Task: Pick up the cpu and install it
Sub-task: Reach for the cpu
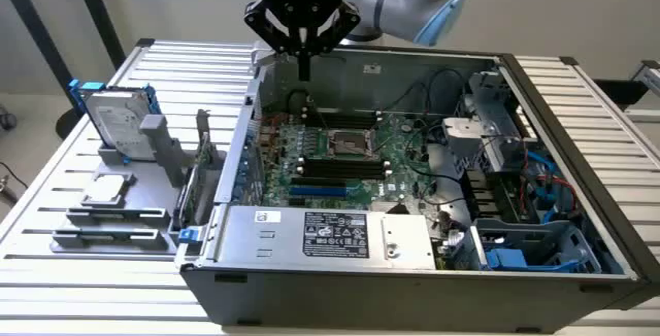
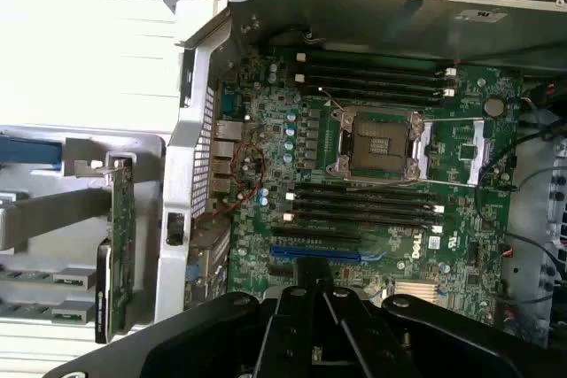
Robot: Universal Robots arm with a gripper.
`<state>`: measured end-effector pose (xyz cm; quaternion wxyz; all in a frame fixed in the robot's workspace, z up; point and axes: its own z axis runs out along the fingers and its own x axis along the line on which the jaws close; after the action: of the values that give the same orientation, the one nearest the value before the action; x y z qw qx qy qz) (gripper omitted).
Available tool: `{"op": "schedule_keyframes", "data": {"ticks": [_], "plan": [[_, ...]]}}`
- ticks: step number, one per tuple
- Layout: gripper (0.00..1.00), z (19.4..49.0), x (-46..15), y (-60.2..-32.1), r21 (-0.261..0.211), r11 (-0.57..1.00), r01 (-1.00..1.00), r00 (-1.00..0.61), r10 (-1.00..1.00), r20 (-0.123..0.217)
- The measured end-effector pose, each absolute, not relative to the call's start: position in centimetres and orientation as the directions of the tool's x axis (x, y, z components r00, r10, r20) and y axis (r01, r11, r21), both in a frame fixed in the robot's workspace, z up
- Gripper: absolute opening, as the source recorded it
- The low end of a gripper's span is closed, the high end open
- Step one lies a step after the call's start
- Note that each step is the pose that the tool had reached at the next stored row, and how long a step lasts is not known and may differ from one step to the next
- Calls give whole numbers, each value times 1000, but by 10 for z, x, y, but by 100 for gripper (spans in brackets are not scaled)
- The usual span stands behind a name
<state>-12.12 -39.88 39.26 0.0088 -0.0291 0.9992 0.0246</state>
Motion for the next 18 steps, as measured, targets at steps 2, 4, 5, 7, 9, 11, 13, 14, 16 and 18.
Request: {"op": "schedule_keyframes", "data": {"ticks": [2,4,5,7,9,11,13,14,16,18], "plan": [[11,393,-121,-399,49,997,-59,-998,-58,-19],[11,393,-121,-399,49,997,-59,-998,-59,-19],[11,393,-121,-399,49,997,-60,-998,-59,-19],[11,393,-121,-399,49,997,-60,-998,-60,-19],[11,393,-121,-399,49,997,-61,-998,-60,-19],[11,393,-121,-399,49,997,-61,-998,-60,-19],[11,392,-124,-399,49,997,-61,-998,-60,-19],[11,393,-128,-399,49,997,-61,-998,-60,-19],[11,393,-137,-399,49,997,-61,-998,-60,-18],[11,393,-146,-398,49,997,-61,-998,-60,-18]]}}
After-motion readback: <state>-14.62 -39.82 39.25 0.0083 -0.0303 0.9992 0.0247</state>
